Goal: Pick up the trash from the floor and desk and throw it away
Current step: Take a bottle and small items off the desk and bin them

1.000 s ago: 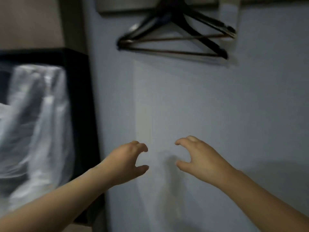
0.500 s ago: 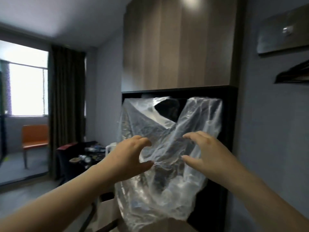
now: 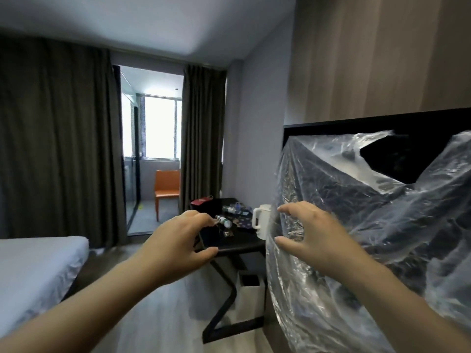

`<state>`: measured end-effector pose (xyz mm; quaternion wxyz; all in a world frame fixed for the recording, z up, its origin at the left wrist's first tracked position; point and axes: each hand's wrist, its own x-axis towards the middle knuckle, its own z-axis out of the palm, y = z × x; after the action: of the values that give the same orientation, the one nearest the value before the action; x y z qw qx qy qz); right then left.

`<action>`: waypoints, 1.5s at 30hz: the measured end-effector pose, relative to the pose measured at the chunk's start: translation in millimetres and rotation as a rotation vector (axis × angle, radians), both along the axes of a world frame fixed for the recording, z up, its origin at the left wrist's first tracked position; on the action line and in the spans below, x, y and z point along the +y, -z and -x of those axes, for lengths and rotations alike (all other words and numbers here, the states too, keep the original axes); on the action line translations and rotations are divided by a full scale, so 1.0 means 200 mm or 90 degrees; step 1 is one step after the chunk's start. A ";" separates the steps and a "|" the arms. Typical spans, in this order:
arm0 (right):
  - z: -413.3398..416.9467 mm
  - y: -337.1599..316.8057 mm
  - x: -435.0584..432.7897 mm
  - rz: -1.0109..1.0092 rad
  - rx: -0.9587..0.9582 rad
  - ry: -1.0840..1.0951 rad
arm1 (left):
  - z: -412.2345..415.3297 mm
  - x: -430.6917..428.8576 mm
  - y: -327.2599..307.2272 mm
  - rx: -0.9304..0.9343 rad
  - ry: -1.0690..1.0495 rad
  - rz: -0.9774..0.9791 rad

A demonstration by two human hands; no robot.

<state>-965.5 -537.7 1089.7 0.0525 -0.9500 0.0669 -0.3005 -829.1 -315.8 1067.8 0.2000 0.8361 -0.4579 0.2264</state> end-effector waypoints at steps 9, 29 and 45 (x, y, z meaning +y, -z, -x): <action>-0.63 0.07 -0.19 -0.007 -0.005 -0.046 | -0.57 -0.12 0.08 0.014 -0.054 -0.011; -2.25 0.35 -0.51 -0.061 0.078 -0.049 | -2.17 -0.40 0.34 0.102 -0.084 -0.011; -3.37 0.58 -0.60 -0.151 0.145 0.062 | -3.47 -0.47 0.47 0.169 -0.007 -0.054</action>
<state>-291.8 -656.7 973.3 0.1415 -0.9607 0.1534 -0.1831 -134.7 -410.7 973.9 0.2220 0.8691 -0.4317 0.0952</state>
